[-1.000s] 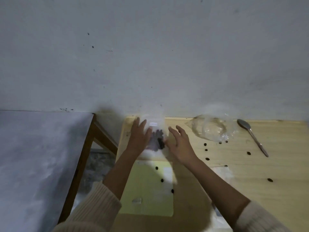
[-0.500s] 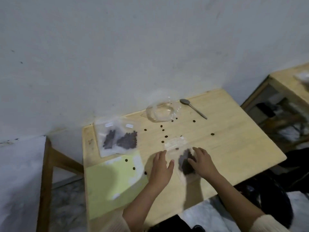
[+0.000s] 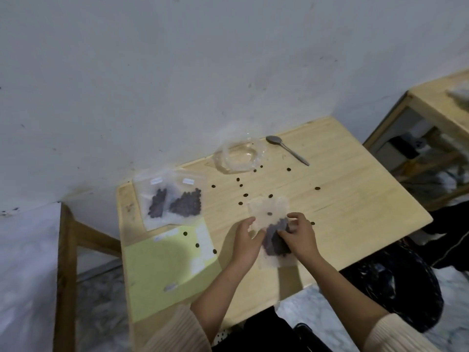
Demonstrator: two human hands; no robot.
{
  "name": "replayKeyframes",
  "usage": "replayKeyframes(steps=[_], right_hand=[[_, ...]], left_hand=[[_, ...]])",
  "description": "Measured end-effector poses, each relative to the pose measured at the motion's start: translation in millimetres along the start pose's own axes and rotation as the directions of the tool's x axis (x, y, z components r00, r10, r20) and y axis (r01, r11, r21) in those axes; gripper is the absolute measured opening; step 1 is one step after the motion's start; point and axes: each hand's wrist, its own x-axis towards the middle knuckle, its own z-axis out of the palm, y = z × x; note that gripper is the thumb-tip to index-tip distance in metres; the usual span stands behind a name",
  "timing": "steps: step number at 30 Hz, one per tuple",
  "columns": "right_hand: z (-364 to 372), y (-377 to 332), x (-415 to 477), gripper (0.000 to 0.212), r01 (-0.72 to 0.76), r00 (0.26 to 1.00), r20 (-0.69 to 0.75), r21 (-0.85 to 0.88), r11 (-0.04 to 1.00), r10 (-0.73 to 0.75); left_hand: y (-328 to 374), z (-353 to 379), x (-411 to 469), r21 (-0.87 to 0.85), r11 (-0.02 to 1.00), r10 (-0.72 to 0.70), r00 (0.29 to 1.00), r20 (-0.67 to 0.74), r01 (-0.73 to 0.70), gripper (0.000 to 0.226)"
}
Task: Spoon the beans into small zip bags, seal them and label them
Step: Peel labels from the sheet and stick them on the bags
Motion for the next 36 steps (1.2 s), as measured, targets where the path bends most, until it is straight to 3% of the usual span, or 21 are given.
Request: replayKeyframes(steps=[5,8,12,15,19,23,28,36], right_hand=[[7,-33,-4,0.042,0.136,0.989,0.028,0.209,0.968,-0.145],[22,-65,-8,0.044,0.218,0.954,0.141,0.273,0.937,-0.264],[61,-96,-18,0.034,0.242,0.887,0.3,0.347,0.906,-0.352],[96,-108,-31,0.023,0.266,0.837,0.383,0.338,0.903,-0.391],[140,-104,-51,0.015,0.444,0.691,0.547,0.194,0.875,-0.472],[172,-89,-69,0.016,0.69,0.481,0.712,0.053,0.721,-0.513],[189,-75,-70,0.017,0.789,0.342,0.74,0.108,0.605,-0.579],[196,-73,-76,0.014,0.8,0.378,0.708,0.076,0.596,-0.597]], left_hand=[[15,-22,1,-0.175,0.982,0.055,0.991,-0.121,-0.076,0.031],[22,-56,0,-0.225,0.962,0.119,0.98,-0.162,-0.154,0.024],[13,-120,-14,-0.293,0.931,0.121,0.941,-0.318,-0.218,0.023],[-13,-174,-31,-0.233,0.942,0.115,0.881,-0.459,-0.244,0.024],[-54,-227,-65,-0.272,0.932,0.032,0.802,-0.596,-0.24,0.029],[-91,-255,-96,-0.305,0.927,-0.04,0.753,-0.657,-0.216,0.035],[-113,-268,-121,-0.388,0.897,-0.109,0.748,-0.655,-0.21,0.043],[-107,-268,-128,-0.371,0.894,-0.035,0.784,-0.62,-0.253,0.049]])
